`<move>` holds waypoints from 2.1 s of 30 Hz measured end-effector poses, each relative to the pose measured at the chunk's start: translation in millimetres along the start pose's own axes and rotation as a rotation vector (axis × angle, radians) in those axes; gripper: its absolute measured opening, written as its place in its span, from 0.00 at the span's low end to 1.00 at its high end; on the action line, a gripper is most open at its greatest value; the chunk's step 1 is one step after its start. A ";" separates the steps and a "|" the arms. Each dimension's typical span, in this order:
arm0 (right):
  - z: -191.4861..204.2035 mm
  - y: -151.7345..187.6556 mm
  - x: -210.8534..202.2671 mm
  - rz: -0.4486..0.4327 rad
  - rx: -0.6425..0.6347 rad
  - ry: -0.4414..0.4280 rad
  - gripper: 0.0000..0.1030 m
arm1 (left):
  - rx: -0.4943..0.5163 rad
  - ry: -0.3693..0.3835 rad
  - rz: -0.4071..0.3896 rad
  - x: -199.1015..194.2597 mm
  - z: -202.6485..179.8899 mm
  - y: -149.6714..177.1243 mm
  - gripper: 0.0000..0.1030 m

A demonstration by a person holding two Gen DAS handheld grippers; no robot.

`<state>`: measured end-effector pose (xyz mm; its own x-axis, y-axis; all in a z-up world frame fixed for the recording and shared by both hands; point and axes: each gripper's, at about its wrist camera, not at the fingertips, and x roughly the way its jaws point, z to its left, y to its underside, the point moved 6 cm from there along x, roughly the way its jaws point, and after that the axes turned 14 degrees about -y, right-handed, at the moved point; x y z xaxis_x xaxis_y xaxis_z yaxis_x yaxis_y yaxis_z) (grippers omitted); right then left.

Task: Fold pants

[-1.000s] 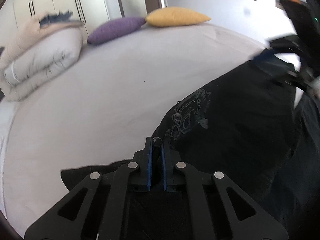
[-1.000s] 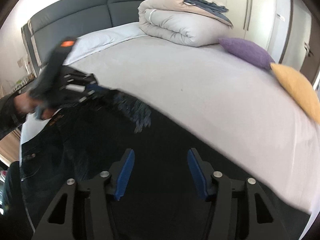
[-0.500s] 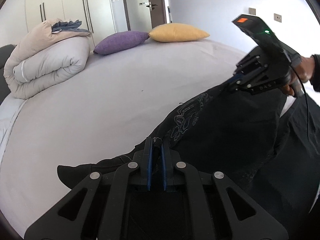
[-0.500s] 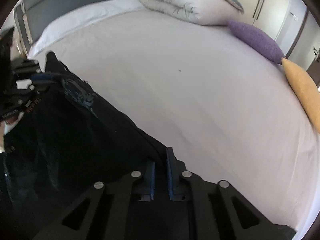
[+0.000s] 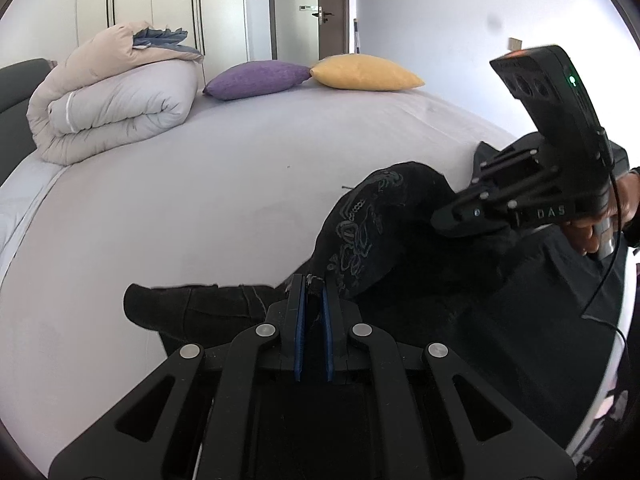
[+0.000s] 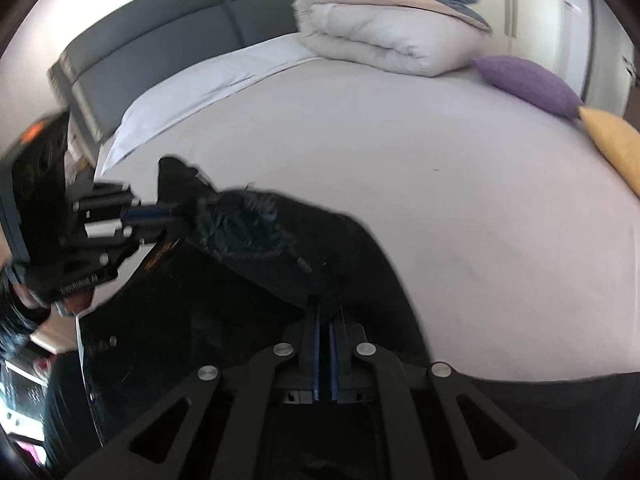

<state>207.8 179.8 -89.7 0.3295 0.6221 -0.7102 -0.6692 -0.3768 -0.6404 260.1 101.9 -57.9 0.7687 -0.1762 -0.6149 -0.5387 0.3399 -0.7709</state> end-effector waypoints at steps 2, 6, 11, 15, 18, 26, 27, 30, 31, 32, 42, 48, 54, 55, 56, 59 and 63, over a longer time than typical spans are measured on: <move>21.4 11.8 -1.3 0.022 -0.065 0.033 0.05 | 0.003 0.006 -0.002 -18.5 -0.4 12.7 0.06; 69.8 54.3 -5.4 0.121 -0.269 0.158 0.04 | 0.025 0.004 0.015 -49.9 -6.0 50.1 0.06; 124.3 126.3 -4.9 0.260 -0.545 0.348 0.04 | 0.054 0.033 0.074 -82.1 -27.7 111.6 0.06; 149.5 157.9 -0.2 0.292 -0.621 0.408 0.04 | 0.101 0.020 0.114 -99.9 -48.9 154.7 0.06; 158.1 175.1 3.4 0.317 -0.663 0.435 0.04 | 0.106 0.024 0.119 -117.4 -58.0 173.4 0.06; 169.9 190.6 9.0 0.342 -0.683 0.465 0.04 | 0.203 0.020 0.138 -141.7 -81.7 200.3 0.06; 168.2 187.8 11.1 0.348 -0.694 0.469 0.04 | 0.209 0.019 0.140 -143.8 -84.0 202.3 0.06; 172.2 188.9 12.3 0.356 -0.712 0.479 0.04 | 0.215 0.022 0.147 -146.2 -83.4 204.8 0.06; 173.5 189.3 13.0 0.356 -0.713 0.479 0.04 | 0.216 0.026 0.154 -144.4 -81.9 204.3 0.06; 174.6 191.1 12.3 0.357 -0.714 0.481 0.04 | 0.219 0.027 0.157 -145.5 -82.9 205.1 0.06; 189.0 205.8 15.0 0.356 -0.714 0.499 0.04 | 0.250 0.024 0.190 -146.5 -86.1 212.6 0.09; 178.8 202.4 28.1 0.368 -0.692 0.513 0.06 | 0.269 -0.001 0.235 -145.5 -82.9 219.3 0.13; 175.5 200.0 28.8 0.339 -0.645 0.517 0.07 | 0.211 0.004 0.279 -169.0 -56.9 210.4 0.13; 175.2 199.3 29.7 0.335 -0.642 0.525 0.07 | 0.169 0.013 0.259 -173.2 -54.1 200.6 0.13; 176.6 200.8 31.6 0.332 -0.637 0.530 0.07 | 0.120 0.037 0.232 -176.4 -55.0 188.3 0.13; 177.2 201.8 33.6 0.315 -0.610 0.538 0.07 | 0.037 0.073 0.175 -167.5 -70.7 156.5 0.13; 174.3 202.0 29.7 0.276 -0.554 0.533 0.08 | -0.051 0.100 0.242 -113.3 -104.9 140.1 0.13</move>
<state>-33.7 241.8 -189.2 0.5674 0.0998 -0.8174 -0.3922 -0.8400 -0.3748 61.3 72.6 -113.6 0.5785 -0.1869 -0.7940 -0.7217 0.3364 -0.6050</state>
